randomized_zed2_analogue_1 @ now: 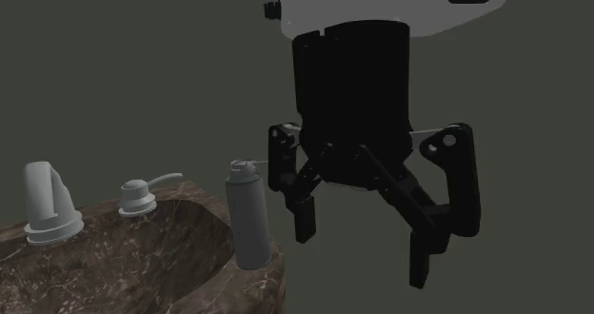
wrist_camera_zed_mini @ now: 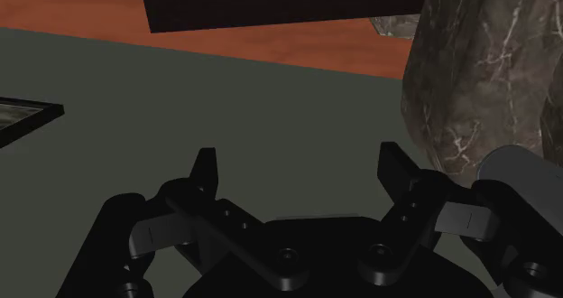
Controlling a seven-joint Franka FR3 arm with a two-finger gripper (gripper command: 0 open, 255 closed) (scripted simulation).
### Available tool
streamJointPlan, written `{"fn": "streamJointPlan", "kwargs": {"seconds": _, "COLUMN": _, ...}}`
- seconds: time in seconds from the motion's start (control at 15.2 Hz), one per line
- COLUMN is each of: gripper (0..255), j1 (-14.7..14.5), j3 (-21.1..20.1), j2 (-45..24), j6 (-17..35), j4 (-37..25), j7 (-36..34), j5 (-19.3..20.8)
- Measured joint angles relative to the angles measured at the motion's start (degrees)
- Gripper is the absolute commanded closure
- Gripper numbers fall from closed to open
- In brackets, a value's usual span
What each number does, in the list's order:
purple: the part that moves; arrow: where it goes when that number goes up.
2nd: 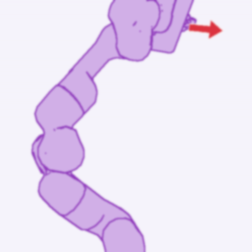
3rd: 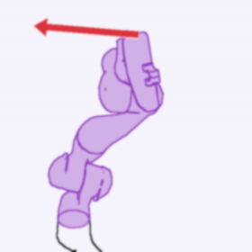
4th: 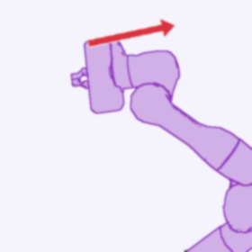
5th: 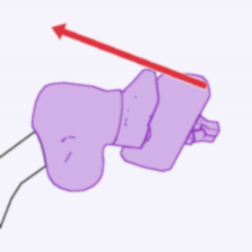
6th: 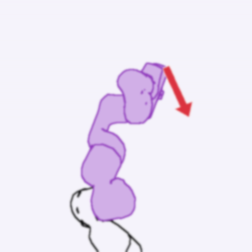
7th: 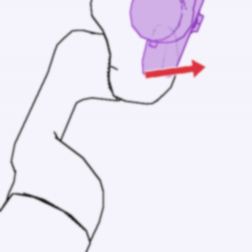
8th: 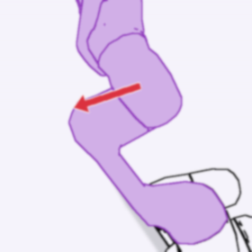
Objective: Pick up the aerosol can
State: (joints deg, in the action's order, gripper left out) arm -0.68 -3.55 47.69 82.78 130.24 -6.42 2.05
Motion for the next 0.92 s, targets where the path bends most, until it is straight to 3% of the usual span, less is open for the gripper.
{"fn": "streamJointPlan", "kwargs": {"seconds": 0.4, "gripper": 0, "j1": -1.52, "j3": -2.75, "j2": -5.67, "j6": 2.84, "j4": -3.17, "j7": -1.17, "j5": -2.07}}
{"fn": "streamJointPlan", "kwargs": {"seconds": 0.92, "gripper": 0, "j1": -3.96, "j3": -9.02, "j2": -19.72, "j6": 6.3, "j4": -14.79, "j7": -4.26, "j5": -4.66}}
